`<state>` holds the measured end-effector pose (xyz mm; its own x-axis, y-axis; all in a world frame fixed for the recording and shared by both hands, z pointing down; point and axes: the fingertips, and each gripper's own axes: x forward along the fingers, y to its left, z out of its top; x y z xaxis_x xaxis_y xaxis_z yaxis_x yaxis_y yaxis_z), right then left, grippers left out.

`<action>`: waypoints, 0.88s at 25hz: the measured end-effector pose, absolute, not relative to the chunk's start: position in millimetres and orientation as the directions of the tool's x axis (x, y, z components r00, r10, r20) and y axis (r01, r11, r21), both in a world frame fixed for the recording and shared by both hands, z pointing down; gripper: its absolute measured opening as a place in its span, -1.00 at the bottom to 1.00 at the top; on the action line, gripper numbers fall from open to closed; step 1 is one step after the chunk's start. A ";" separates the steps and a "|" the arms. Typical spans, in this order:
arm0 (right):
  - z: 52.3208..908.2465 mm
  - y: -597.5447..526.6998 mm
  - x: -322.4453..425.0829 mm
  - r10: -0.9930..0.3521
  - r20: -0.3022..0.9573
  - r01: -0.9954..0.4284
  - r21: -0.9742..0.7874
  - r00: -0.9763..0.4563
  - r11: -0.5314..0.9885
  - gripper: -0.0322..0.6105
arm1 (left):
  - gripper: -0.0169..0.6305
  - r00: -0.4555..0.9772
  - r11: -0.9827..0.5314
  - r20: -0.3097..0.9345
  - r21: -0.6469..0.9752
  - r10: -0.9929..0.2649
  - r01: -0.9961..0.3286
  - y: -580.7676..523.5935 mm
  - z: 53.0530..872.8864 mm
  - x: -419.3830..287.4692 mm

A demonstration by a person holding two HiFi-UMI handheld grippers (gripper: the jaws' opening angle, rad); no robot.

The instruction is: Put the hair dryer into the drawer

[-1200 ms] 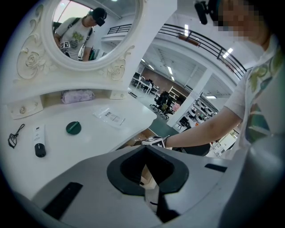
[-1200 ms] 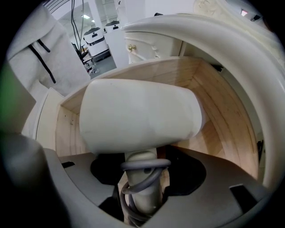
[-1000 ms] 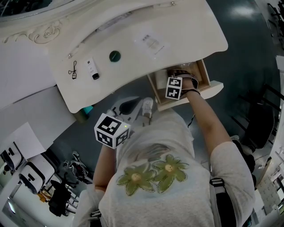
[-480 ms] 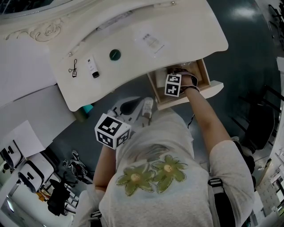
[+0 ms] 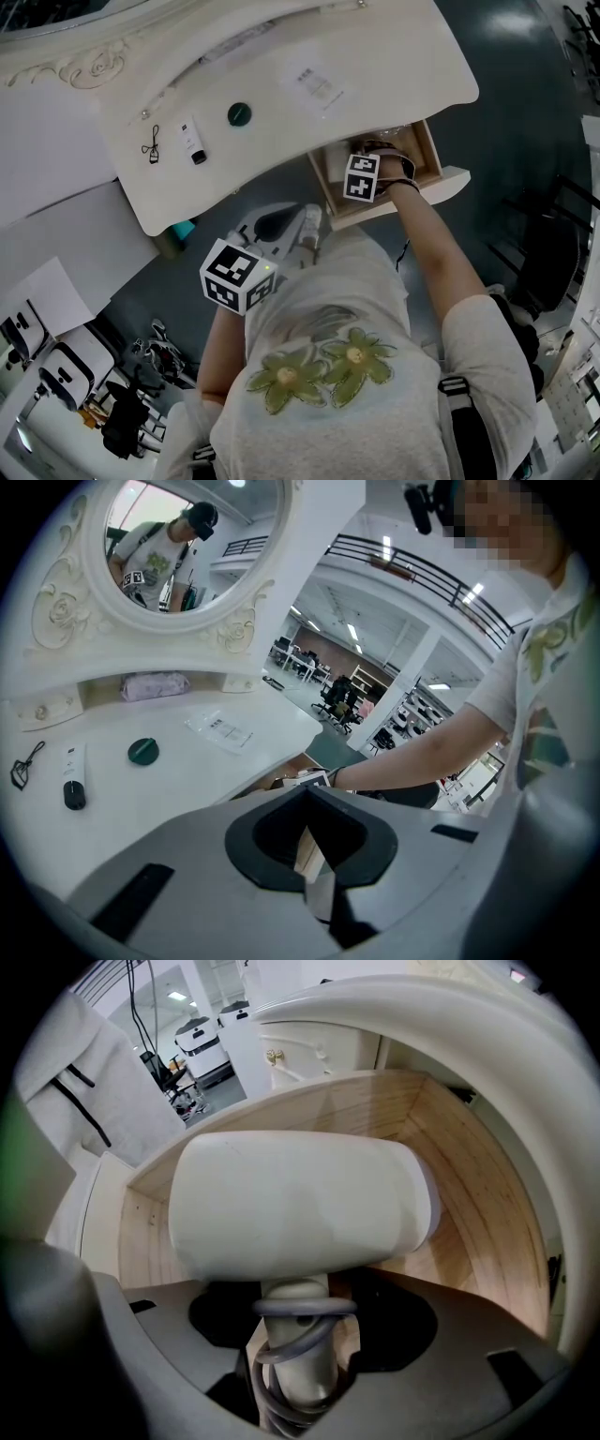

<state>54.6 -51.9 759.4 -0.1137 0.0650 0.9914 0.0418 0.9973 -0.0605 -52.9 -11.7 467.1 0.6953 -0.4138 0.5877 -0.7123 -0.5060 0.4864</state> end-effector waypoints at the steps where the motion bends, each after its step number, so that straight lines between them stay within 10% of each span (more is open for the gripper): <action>1: 758.9 -52.3 54.4 0.057 0.992 0.045 -0.053 -0.113 0.998 -0.13 | -0.92 0.696 -0.507 0.586 0.486 -0.415 -0.712 -12.2 466.7 -52.9; 22: 727.0 -44.0 63.8 0.030 0.993 0.020 -0.028 -0.118 0.999 -0.13 | -0.92 0.727 -0.557 0.535 0.477 -0.430 -0.680 -11.7 454.1 -44.7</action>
